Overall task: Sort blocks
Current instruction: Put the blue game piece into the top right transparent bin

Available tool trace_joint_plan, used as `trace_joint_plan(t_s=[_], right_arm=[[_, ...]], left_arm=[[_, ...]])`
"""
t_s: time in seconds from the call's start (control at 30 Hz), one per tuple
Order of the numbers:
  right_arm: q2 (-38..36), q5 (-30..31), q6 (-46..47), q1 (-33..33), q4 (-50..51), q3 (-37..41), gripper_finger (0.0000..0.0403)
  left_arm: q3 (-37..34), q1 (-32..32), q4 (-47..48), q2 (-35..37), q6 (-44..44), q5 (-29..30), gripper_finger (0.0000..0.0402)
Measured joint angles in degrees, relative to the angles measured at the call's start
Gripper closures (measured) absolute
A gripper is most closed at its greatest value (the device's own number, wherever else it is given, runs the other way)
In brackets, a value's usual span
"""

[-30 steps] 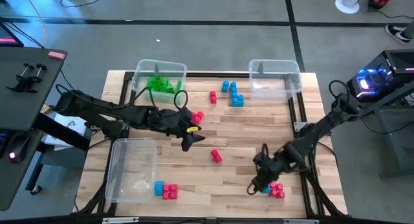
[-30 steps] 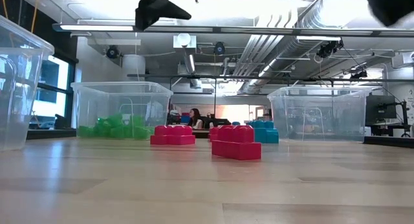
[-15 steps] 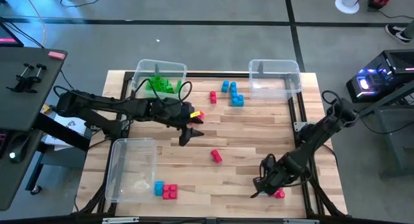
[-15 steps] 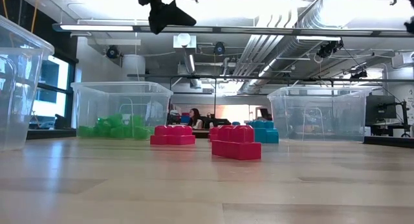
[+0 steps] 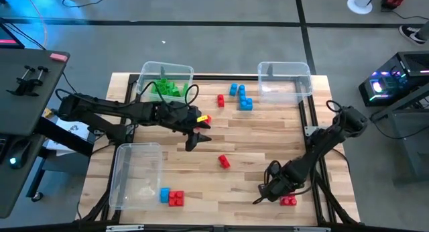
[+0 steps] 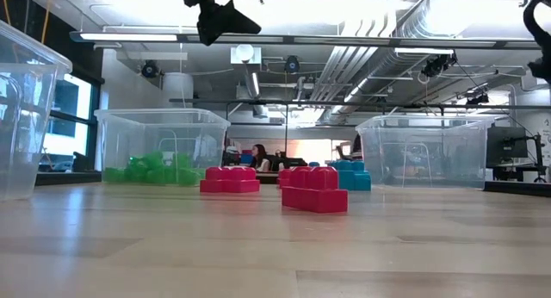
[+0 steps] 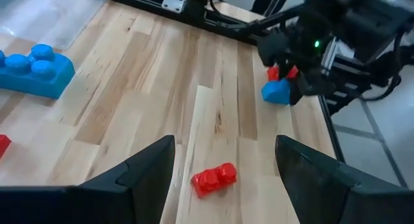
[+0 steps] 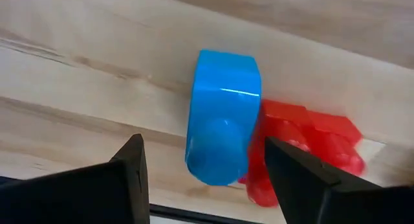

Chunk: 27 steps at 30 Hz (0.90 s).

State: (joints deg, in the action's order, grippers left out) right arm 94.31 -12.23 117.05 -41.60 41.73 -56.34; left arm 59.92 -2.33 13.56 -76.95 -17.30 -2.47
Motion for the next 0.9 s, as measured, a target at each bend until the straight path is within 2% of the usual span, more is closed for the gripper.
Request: trace_joint_plan(t_s=[0.3,0.63,0.73,0.9], right_arm=[[1.06,1.64,-0.52,0.00,0.97,0.54,0.0210],[2.58,0.58,-0.54,-0.07,0.32,0.61,0.0212],[3.80,-0.12,-1.26,-0.10,0.24,0.63,0.0229],[4.60,0.10,-2.33,-0.08,-1.05,0.63,0.0290]], left_arm=[[0.01,0.00,-0.18,0.02,-1.49,1.24,0.0149],[0.02,0.02,-0.56,0.02,-1.59,1.65,0.0149],[0.02,0.07,-0.79,0.02,-1.59,1.68,0.0149],[0.02,0.07,-1.11,0.02,-1.59,1.68,0.0149]])
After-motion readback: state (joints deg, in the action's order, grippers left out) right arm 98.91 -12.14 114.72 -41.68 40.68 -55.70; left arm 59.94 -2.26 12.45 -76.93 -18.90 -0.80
